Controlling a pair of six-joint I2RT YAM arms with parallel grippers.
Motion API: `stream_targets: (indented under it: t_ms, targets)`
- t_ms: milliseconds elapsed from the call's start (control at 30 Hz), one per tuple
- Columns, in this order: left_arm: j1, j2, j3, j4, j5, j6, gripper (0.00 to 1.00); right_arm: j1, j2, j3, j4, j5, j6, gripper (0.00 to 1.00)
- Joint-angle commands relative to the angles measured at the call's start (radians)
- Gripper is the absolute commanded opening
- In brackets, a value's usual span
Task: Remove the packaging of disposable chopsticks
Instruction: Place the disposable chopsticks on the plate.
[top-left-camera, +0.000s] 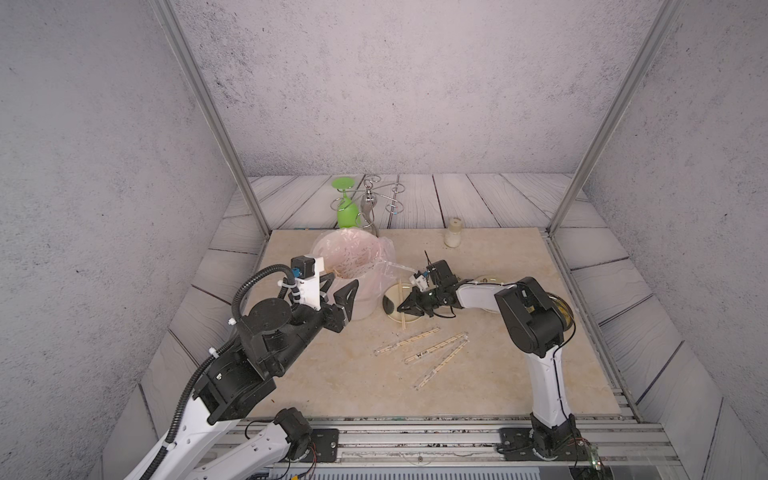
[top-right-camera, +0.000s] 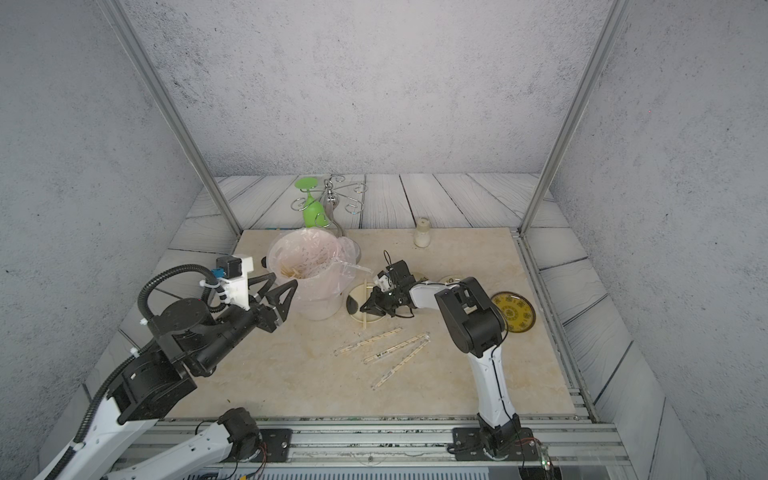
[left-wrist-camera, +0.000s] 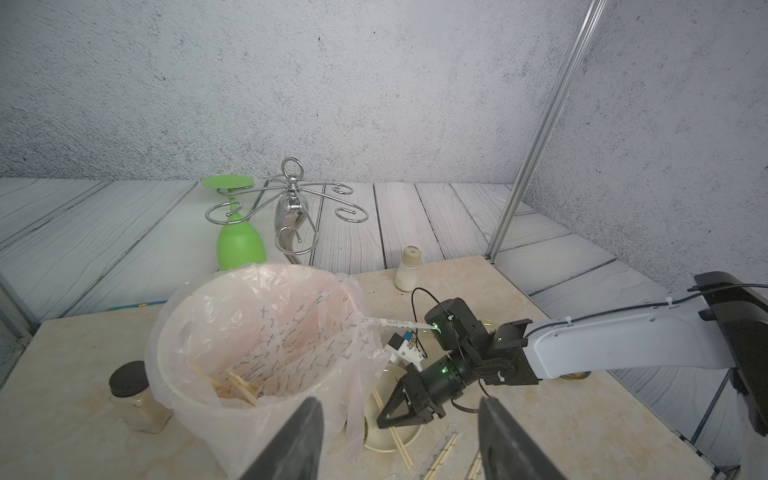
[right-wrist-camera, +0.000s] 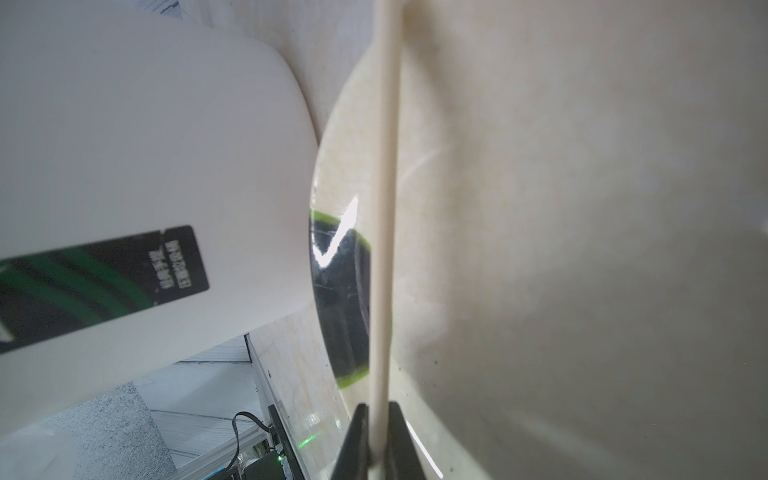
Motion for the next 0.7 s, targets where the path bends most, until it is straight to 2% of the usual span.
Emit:
stream_targets:
  t_ms: [0, 500, 667]
  targets:
    - [0.004, -0.006, -0.002, 0.02, 0.006, 0.007, 0.62, -0.006, 0.051, 0.009, -0.011, -0.009, 0.001, 0.12]
    - [0.005, -0.006, 0.001, 0.024, 0.016, 0.013, 0.62, -0.011, 0.042, 0.011, -0.039, 0.007, -0.026, 0.15]
    - [0.005, -0.007, 0.003, 0.027, 0.018, 0.01, 0.62, -0.01, 0.024, 0.011, -0.045, 0.014, -0.028, 0.22]
